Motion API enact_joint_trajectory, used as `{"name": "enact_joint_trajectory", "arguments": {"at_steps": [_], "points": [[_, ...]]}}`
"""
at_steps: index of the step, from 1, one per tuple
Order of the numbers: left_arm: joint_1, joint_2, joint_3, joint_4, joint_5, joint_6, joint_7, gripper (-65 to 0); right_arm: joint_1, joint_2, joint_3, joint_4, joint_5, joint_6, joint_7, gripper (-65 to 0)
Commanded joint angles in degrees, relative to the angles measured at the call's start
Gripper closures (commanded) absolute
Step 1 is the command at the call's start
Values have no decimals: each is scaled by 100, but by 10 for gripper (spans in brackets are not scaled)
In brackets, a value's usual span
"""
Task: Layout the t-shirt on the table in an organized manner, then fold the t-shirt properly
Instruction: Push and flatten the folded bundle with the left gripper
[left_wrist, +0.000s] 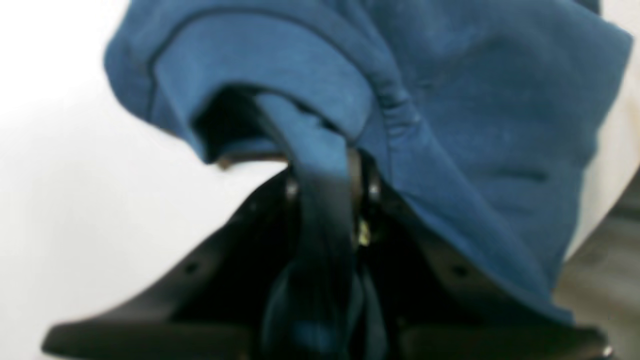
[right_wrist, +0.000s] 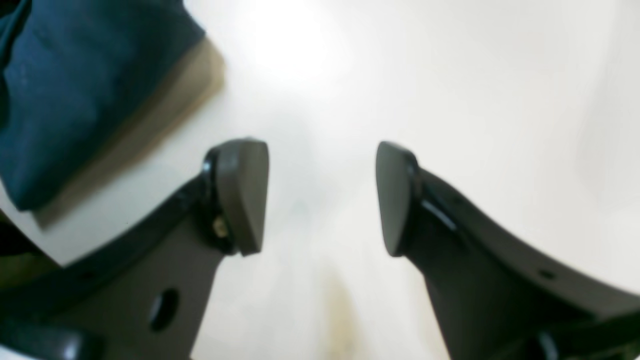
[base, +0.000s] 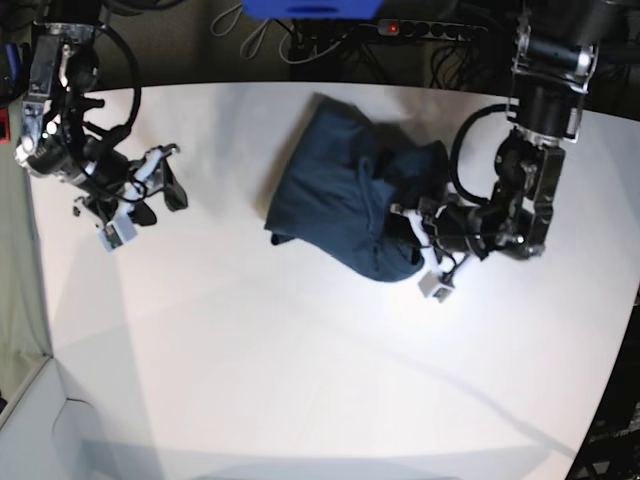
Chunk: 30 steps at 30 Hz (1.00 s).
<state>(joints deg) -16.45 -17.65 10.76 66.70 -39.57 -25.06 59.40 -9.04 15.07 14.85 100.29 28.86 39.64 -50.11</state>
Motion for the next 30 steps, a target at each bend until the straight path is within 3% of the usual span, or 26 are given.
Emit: {"name": "enact_joint_trajectory", "arguments": {"at_steps": [1, 7, 11, 15, 20, 27, 30], "points": [[-285, -77, 220, 104, 208, 40, -19, -1, -15, 53, 102, 112, 90, 36, 110, -318], [-1015, 143, 1750, 253, 1667, 31, -282, -1, -156, 27, 418, 112, 90, 36, 110, -318], [-1059, 213, 2822, 482, 2792, 22, -1346, -1, -261, 27, 585, 112, 90, 36, 110, -318], [-1050, 240, 3482, 500, 3408, 22, -2647, -1, -331, 18, 787, 112, 90, 36, 110, -318], [-1067, 363, 3561, 508, 3751, 22, -3403, -1, -472, 18, 981, 103, 90, 36, 110, -318], [-1094, 750, 3596, 508, 4586, -13, -3456, -10, -657, 18, 1095, 112, 90, 36, 110, -318], [-1085, 943, 3596, 447, 5087, -496, -3421, -69, -665, 18, 1095, 112, 90, 36, 110, -318]]}}
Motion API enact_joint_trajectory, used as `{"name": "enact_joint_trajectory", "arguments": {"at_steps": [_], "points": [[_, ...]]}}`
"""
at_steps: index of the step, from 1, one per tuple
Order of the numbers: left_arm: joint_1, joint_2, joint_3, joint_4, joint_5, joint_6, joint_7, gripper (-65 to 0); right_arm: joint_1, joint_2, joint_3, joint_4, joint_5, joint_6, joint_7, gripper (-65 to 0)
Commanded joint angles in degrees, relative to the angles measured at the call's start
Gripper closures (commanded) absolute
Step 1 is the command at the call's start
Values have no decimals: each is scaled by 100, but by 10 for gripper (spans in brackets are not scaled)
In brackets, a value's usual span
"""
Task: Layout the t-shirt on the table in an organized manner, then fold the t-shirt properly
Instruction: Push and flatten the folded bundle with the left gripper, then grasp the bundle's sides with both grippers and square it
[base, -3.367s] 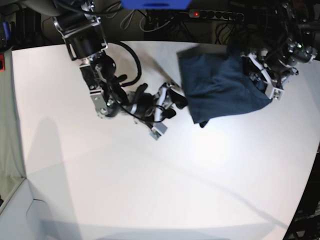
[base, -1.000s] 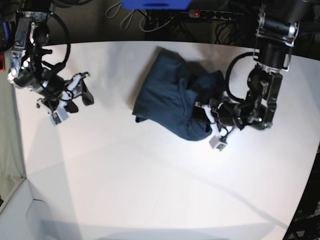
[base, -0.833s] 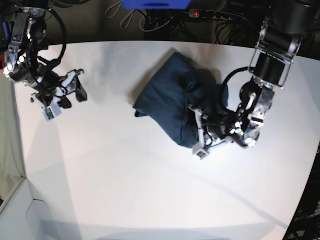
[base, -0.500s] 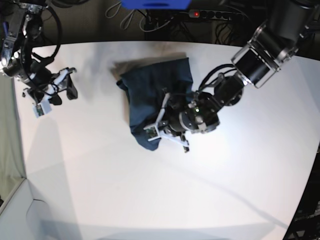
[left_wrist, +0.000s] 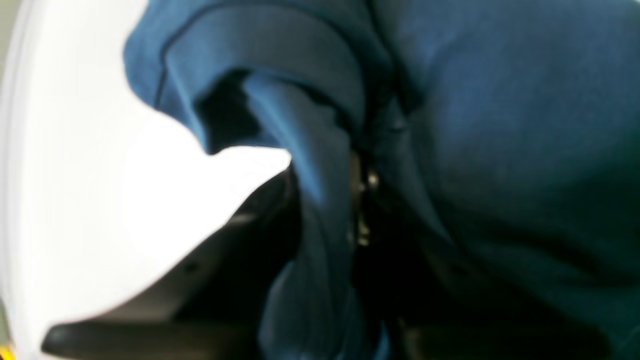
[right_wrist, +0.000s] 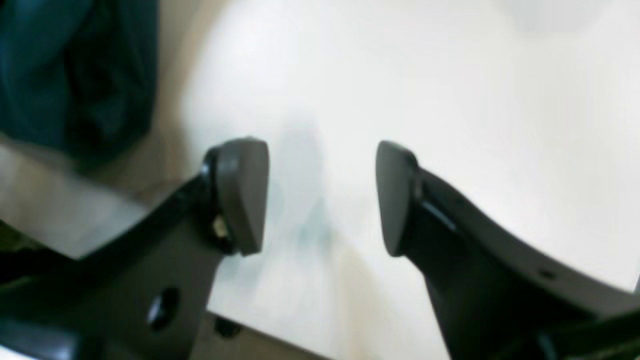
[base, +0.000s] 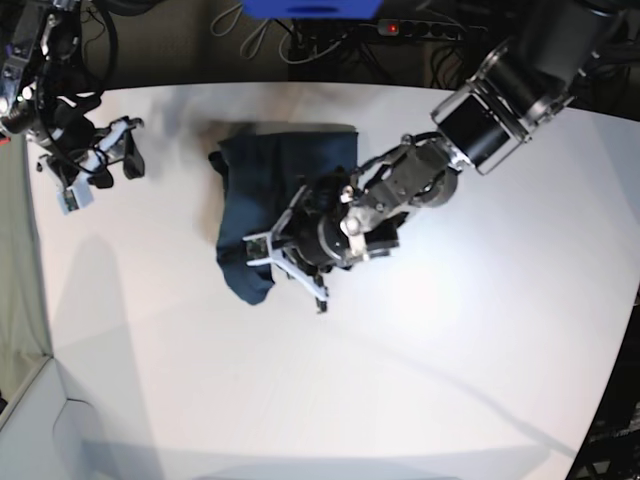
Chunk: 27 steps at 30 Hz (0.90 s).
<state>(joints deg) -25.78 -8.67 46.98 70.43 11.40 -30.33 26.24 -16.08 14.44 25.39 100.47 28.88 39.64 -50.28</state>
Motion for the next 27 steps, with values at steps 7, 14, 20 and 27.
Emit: {"name": "enact_joint_trajectory", "arguments": {"at_steps": [7, 14, 20, 27], "points": [[-108, 212, -78, 82, 930, -594, -105, -310, 38, 82, 33, 94, 87, 36, 127, -318], [-196, 185, -360, 372, 1352, -629, -105, -402, 38, 82, 6, 94, 87, 36, 127, -318], [-196, 177, -1142, 1225, 1379, -664, -79, -401, 91, -33, 24, 103, 184, 36, 127, -317], [323, -34, -2171, 2350, 1352, -967, 1064, -399, 293, -437, -11, 868, 553, 36, -14, -311]]}}
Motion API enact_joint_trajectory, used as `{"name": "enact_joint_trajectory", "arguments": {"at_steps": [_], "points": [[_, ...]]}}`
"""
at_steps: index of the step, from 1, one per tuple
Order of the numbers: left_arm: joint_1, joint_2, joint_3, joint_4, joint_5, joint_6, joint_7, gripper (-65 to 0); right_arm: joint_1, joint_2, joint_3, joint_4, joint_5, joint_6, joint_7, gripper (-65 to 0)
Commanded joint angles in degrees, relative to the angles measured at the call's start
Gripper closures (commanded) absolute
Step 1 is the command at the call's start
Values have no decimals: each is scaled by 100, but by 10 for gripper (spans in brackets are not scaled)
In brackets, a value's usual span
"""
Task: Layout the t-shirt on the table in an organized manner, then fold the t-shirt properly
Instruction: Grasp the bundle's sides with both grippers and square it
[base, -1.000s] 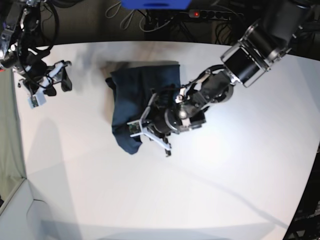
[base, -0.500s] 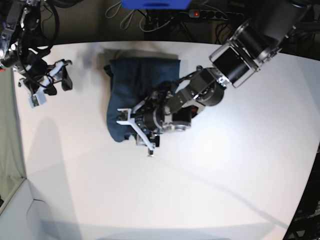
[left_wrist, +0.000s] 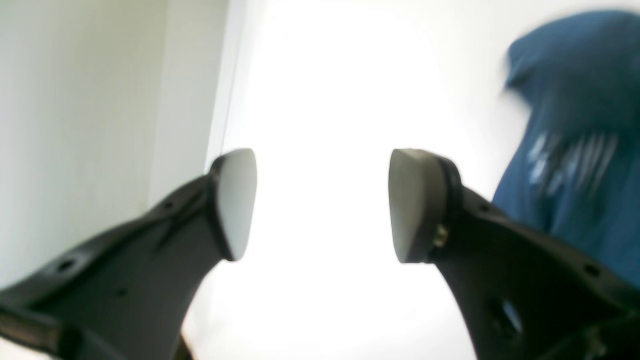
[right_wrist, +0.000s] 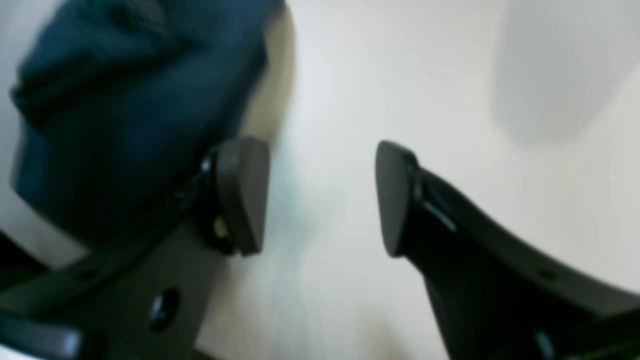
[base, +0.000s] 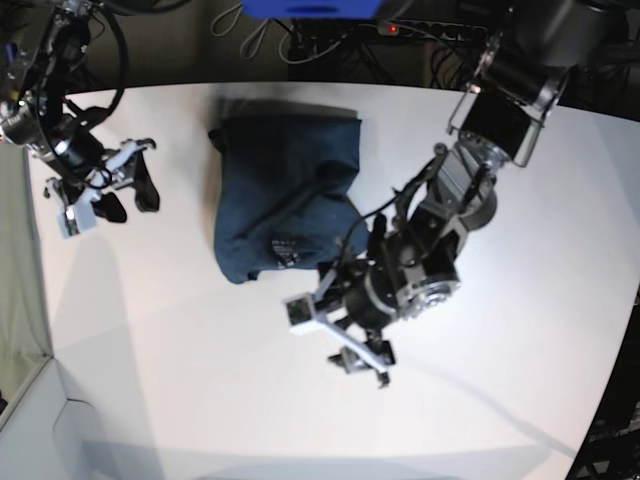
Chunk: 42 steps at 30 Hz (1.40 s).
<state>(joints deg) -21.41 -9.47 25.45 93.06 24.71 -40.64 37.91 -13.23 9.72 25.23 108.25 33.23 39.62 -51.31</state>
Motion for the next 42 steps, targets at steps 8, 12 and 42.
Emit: {"name": "enact_joint_trajectory", "arguments": {"at_steps": [8, 12, 42], "points": [[1407, 82, -1750, 624, 21, 64, 925, -154, 589, -624, -576, 520, 118, 38, -1010, 0], [2005, 161, -2356, 782, 13, 64, 925, 0, 501, -721, -1192, 441, 110, 38, -992, 0], [2734, 1594, -1679, 1450, -2238, 64, 2420, 0, 528, -369, -1965, -1378, 101, 38, -298, 0]]}}
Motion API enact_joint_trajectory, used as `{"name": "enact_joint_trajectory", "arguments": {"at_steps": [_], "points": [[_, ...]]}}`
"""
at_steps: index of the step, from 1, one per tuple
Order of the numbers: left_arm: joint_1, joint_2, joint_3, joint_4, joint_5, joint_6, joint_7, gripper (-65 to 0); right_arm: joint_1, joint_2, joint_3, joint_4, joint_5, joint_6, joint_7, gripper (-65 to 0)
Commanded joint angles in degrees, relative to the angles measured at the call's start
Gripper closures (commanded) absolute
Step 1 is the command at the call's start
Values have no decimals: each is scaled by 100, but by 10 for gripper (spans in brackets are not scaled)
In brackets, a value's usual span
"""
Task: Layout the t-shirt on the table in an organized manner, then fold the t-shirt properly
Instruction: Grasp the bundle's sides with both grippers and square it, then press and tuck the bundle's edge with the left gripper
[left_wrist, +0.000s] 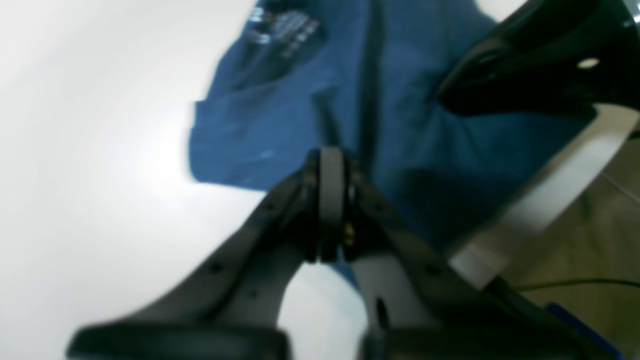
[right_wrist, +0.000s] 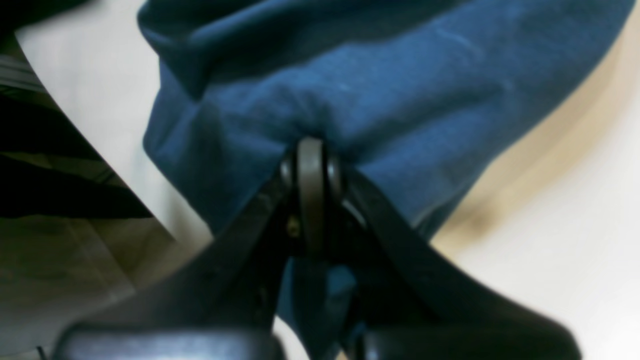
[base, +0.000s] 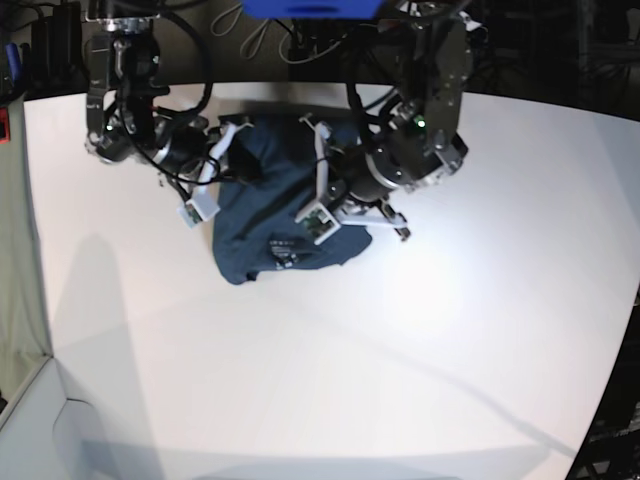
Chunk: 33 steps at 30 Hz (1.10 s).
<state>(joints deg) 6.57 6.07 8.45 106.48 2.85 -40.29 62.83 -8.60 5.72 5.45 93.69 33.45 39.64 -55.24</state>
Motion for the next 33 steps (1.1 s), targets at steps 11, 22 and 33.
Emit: {"name": "enact_joint_trajectory", "arguments": {"at_steps": [11, 22, 33], "points": [[-424, -136, 4, -1184, -254, 29, -872, 0, 82, 66, 13, 77, 70, 36, 105, 0], [-1347, -602, -1482, -2801, -439, 29, -2252, 0, 12, 391, 4, 68, 70, 36, 175, 0], [-1751, -593, -2889, -2186, -817, 29, -1267, 0, 73, 497, -365, 77, 70, 36, 184, 0]]}}
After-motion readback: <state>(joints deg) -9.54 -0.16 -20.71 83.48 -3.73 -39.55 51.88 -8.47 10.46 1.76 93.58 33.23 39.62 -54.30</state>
